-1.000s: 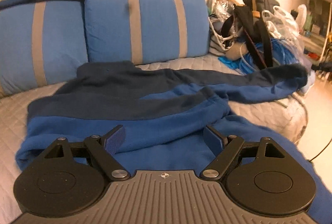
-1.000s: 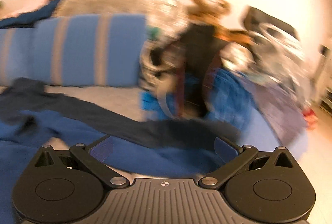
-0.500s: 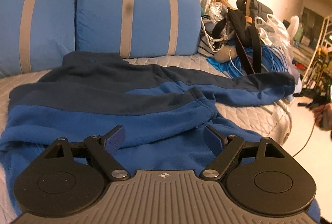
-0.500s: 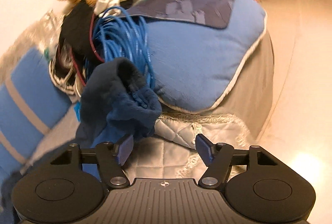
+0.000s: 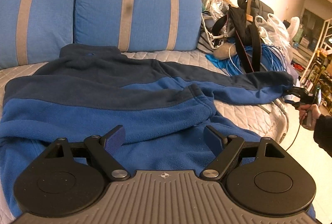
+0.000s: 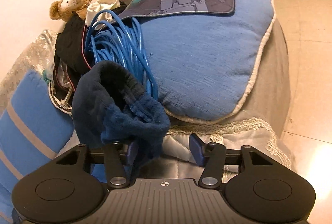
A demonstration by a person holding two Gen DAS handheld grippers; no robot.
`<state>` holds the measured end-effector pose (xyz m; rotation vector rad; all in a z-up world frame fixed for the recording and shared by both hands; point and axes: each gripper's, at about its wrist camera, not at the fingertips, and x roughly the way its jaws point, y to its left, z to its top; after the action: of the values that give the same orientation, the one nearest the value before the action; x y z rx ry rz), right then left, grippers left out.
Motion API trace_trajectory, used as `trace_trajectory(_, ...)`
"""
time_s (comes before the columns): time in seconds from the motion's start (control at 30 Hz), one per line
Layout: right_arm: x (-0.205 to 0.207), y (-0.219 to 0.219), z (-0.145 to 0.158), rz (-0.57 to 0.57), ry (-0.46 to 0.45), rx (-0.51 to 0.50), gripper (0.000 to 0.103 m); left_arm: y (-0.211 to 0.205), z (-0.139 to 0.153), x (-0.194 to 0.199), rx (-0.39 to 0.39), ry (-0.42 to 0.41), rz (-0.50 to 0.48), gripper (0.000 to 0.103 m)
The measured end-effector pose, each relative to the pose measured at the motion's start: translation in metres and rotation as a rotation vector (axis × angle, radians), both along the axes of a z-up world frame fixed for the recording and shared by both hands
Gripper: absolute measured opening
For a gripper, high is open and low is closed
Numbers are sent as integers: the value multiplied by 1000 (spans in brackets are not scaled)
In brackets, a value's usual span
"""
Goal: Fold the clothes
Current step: 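Grasp the other navy sleeve cuff with the right tool, then carry the cuff across the jacket body with the right tool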
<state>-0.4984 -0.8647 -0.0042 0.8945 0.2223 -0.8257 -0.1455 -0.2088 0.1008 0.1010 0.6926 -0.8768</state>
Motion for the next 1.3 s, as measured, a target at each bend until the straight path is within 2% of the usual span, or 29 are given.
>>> trace_trajectory(0.03, 0, -1, 0, 9, -12, 1, 34, 0, 0, 1, -1, 5, 0, 83)
trace_trajectory(0.1, -1, -1, 1, 24, -31, -2, 20, 0, -1, 3, -4, 16, 0, 83)
trace_trajectory(0.23, 1, 11, 21, 91, -45, -31, 14, -1, -2, 4, -11, 27, 2, 83)
trace_trajectory(0.47, 18, 46, 74, 267, -78, -107, 13, 1, -2, 4, -11, 30, 2, 83)
trace_trajectory(0.7, 63, 82, 112, 419, -112, -146, 12, -1, -1, 1, -10, 26, 7, 83)
trace_trajectory(0.83, 97, 106, 120, 504, -115, -158, 12, -2, -1, 1, -1, 23, 0, 83)
trace_trajectory(1.03, 150, 145, 125, 635, -82, -150, 12, 2, 0, -3, -34, 3, -4, 83)
trace_trajectory(1.17, 181, 174, 124, 717, -57, -149, 11, 1, -1, -1, -34, 30, -20, 83)
trace_trajectory(1.3, 210, 204, 123, 793, -61, -147, 11, 1, -1, -2, -37, 24, -20, 83)
